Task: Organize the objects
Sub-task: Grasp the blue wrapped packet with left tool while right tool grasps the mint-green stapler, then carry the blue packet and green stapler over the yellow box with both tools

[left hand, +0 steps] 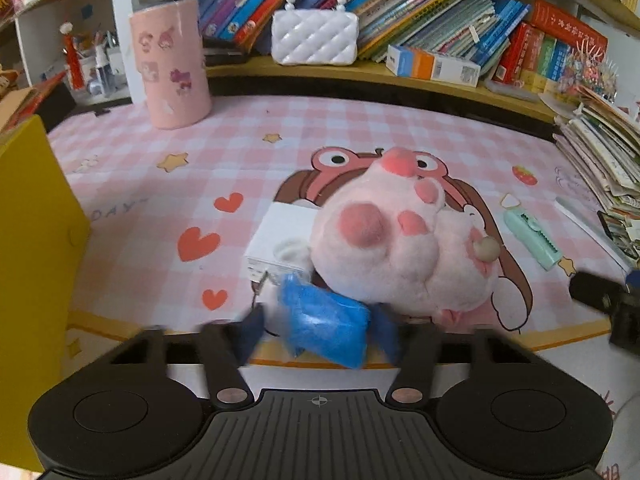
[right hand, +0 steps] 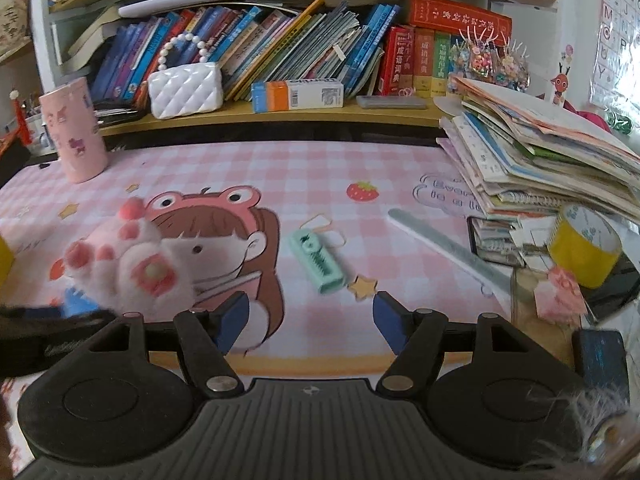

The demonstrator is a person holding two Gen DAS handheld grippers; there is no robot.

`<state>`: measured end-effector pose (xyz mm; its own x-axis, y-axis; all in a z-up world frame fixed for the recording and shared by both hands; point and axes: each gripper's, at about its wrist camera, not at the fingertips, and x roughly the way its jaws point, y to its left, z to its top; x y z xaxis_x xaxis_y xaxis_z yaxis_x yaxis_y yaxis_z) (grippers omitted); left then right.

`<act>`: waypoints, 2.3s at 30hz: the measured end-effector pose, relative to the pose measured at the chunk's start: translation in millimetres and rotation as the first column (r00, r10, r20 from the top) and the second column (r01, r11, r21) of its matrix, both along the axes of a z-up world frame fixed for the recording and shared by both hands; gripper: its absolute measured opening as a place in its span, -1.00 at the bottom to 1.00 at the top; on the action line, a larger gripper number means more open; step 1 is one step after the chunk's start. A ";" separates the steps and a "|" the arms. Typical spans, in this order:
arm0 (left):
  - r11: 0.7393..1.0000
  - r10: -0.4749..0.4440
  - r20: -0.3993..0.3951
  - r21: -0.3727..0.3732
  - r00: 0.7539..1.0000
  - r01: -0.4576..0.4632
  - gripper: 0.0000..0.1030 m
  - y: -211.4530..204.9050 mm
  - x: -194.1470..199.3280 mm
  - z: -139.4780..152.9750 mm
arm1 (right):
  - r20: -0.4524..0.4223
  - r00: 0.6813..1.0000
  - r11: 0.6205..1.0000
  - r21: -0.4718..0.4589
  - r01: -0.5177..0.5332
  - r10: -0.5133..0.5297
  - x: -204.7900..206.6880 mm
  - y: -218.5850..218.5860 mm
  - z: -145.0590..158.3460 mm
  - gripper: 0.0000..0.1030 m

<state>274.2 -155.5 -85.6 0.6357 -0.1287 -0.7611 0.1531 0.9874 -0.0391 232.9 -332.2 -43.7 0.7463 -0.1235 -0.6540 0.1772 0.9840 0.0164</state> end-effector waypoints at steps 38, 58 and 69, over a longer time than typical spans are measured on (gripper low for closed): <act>0.967 0.010 0.034 -0.256 0.999 -0.001 -0.27 79.0 -114.3 54.2 | -0.032 0.994 0.987 0.121 -0.104 0.109 -70.5 56.7 12.0 -0.55; 0.946 0.127 0.035 -0.306 0.991 -0.110 -0.29 221.2 -225.6 58.3 | -0.110 0.929 0.935 0.083 -0.345 0.353 -183.6 220.7 10.7 -0.55; 0.939 0.205 0.048 -0.292 0.978 -0.183 -0.29 294.5 -270.2 59.4 | -0.105 0.889 0.894 0.099 -0.437 0.446 -217.2 299.7 6.7 -0.55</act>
<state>3.9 139.0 -26.2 0.7249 -0.2009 -0.6589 -0.0267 0.9476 -0.3182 15.7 -32.5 -37.0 0.6269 0.2498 -0.7379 -0.2699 0.9582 0.0951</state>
